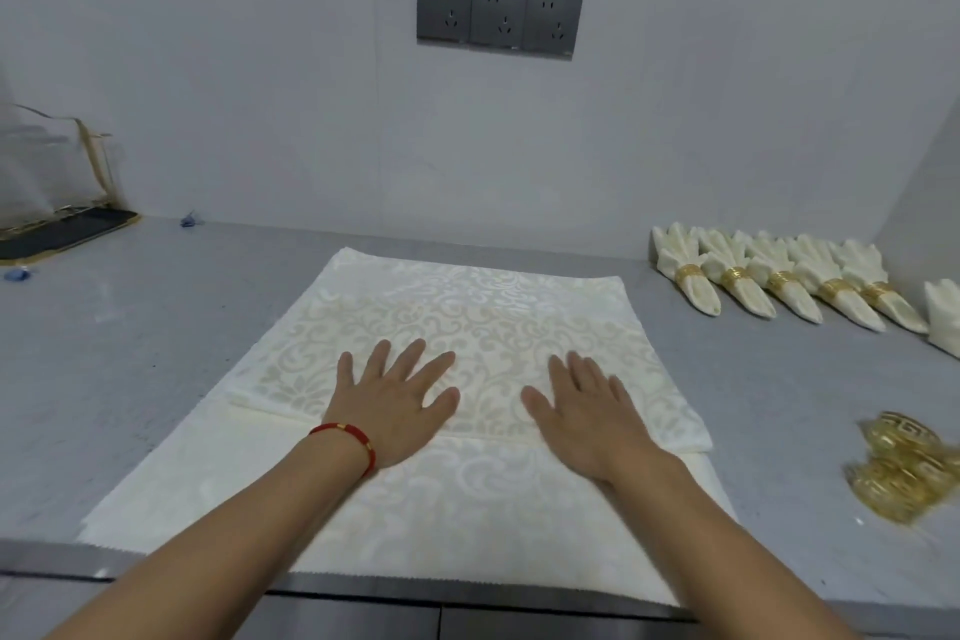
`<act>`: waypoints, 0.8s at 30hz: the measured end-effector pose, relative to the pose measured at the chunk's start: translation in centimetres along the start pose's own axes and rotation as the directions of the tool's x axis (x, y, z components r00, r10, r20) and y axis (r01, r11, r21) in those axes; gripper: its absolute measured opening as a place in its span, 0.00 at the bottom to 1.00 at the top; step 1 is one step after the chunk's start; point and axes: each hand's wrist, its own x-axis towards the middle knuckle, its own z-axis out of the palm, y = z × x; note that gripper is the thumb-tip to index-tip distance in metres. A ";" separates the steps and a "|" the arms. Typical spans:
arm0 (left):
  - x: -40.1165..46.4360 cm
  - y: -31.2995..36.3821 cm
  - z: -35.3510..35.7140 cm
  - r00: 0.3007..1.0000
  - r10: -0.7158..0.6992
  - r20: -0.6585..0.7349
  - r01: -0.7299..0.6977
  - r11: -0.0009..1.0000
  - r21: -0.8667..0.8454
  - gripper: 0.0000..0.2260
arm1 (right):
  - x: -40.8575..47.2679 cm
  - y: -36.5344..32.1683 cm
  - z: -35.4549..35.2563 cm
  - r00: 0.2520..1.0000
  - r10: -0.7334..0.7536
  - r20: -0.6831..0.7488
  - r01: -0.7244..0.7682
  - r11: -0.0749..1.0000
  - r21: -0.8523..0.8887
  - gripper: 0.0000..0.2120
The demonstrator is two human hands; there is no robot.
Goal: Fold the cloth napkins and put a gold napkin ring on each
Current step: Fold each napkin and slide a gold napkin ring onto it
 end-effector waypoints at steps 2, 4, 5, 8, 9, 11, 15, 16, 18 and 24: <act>0.0 0.1 -0.2 1.000 0.005 0.012 -0.005 1.000 -0.012 0.27 | -0.3 2.3 -0.5 0.995 0.096 0.000 -0.096 0.995 0.000 0.37; 0.1 0.1 -0.4 1.000 0.001 0.028 0.000 1.000 -0.026 0.28 | -0.3 3.7 -0.6 0.991 0.137 0.000 -0.137 0.990 -0.005 0.38; 0.3 -0.2 -0.5 0.999 -0.009 0.044 0.010 0.999 -0.034 0.29 | -0.3 4.0 -0.5 0.990 0.139 -0.005 -0.139 0.990 -0.015 0.38; 0.2 -3.1 -1.0 0.994 -0.101 0.045 0.103 0.994 -0.032 0.31 | -0.2 3.8 -0.2 0.992 0.121 -0.014 -0.122 0.992 -0.029 0.38; 0.1 -4.6 -1.1 0.990 -0.139 0.034 0.139 0.990 -0.025 0.30 | -0.2 3.8 -0.1 0.992 0.123 -0.018 -0.124 0.992 -0.028 0.37; -0.1 -7.4 -1.4 0.981 -0.191 0.027 0.191 0.981 -0.017 0.29 | -0.1 3.9 -0.1 0.992 0.127 -0.013 -0.127 0.991 -0.035 0.37; -0.4 -8.9 -1.1 0.979 -0.206 -0.003 0.206 0.979 -0.004 0.30 | 0.0 3.7 -0.8 0.990 0.130 0.056 -0.127 0.990 -0.058 0.37; -0.4 -8.8 -1.1 0.980 -0.199 -0.013 0.199 0.980 0.000 0.30 | 0.1 3.5 -1.3 0.986 0.147 0.083 -0.140 0.987 -0.081 0.37; -0.4 -8.6 -1.0 0.981 -0.193 -0.022 0.194 0.981 0.009 0.30 | 0.2 2.3 -2.3 0.981 0.176 0.087 -0.161 0.975 -0.151 0.36; -0.3 -8.6 -0.8 0.979 -0.203 -0.015 0.204 0.978 0.036 0.30 | 2.3 -9.2 -4.0 0.932 -0.330 -0.152 0.321 0.943 -0.081 0.25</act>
